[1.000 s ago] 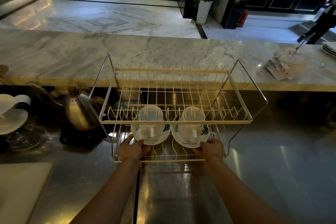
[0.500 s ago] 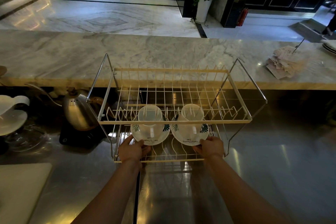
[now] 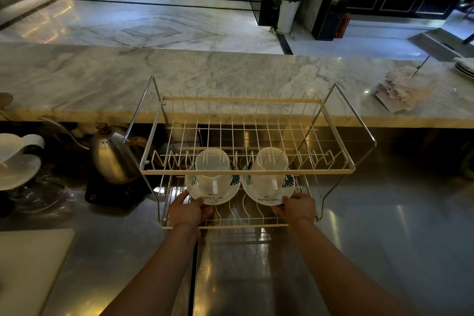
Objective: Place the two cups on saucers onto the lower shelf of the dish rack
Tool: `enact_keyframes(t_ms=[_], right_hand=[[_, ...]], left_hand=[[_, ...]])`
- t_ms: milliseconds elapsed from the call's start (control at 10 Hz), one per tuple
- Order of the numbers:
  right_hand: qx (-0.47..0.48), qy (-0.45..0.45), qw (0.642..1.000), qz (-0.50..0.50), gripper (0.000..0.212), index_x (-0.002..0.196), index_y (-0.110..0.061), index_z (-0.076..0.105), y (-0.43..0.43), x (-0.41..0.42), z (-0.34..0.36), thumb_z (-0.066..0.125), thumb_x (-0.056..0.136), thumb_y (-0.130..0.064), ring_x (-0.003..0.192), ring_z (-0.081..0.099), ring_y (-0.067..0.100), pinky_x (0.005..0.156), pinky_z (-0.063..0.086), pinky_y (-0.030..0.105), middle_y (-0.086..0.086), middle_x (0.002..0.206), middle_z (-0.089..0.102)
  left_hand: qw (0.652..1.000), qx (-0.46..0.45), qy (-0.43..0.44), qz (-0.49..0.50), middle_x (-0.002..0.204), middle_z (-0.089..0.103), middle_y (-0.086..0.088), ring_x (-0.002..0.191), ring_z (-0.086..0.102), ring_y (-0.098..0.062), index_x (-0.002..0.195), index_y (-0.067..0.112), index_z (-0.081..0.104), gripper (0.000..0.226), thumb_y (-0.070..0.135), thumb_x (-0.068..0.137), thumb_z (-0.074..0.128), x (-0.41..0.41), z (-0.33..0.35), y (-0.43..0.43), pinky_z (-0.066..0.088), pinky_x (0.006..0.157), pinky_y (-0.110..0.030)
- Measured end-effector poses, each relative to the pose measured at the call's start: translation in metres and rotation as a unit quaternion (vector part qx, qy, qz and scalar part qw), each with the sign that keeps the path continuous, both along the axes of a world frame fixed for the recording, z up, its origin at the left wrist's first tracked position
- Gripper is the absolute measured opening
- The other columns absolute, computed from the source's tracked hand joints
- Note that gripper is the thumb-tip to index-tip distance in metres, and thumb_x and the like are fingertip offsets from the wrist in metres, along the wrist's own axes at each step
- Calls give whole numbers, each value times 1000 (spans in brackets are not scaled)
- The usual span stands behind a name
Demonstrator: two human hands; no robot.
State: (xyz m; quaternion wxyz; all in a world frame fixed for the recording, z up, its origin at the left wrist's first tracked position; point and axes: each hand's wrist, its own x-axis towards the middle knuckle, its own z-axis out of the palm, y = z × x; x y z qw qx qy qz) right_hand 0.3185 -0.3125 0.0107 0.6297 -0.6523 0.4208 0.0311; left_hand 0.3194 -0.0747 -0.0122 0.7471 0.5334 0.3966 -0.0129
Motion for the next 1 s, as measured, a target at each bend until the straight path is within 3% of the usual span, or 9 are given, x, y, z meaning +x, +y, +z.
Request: enact_keyframes(t_ms=[300,500,600,700,800,900,1000], right_hand=[[11,6,1000,8,24,115,9,62,-3,-1,3,59,91,9,105,69,46,84,61,54,32,119,67],[30,8,999,19,26,118,10,63,-5,-4,9,60,92,8,87,66,33,61,61,35,28,111,69],[49,10,999,12,24,116,12,62,-5,-5,12,59,92,9,85,66,33,72,59,40,26,102,68],[53,12,998,18,9,101,8,63,-5,-12,21,59,94,6,76,67,31,49,60,27,20,82,67],[53,7,998,31,5,89,3,62,-5,-19,28,60,93,4,66,66,26,38,56,22,16,74,65],[36,-14,997,66,7,86,-1,64,-9,-30,27,63,91,2,68,68,30,60,64,36,19,77,68],[14,-36,994,103,4,92,3,66,-8,-44,30,62,92,1,70,65,31,69,61,44,20,79,68]], left_hand=[[999,26,25,-28,117,68,-30,71,71,-31,133,3,59,46,-8,88,64,0,1,0,62,52,-33],[998,26,37,-46,84,69,-21,60,67,-28,128,0,60,40,-7,89,60,0,11,0,61,44,-32],[997,29,39,-55,81,69,-19,58,66,-28,123,2,62,34,-6,89,59,-1,15,-1,60,43,-31],[996,36,50,-71,77,68,-18,59,67,-27,110,6,63,21,-1,91,58,-5,20,-3,59,45,-31],[995,33,55,-80,78,67,-19,61,67,-28,102,4,62,12,1,92,56,-8,26,-3,59,47,-33],[994,35,46,-91,77,65,-21,62,65,-30,99,-4,62,12,-3,90,55,-16,28,-1,59,48,-33],[990,70,35,-116,77,66,-20,63,66,-31,101,-7,66,18,-4,87,56,-28,32,0,60,53,-35]])
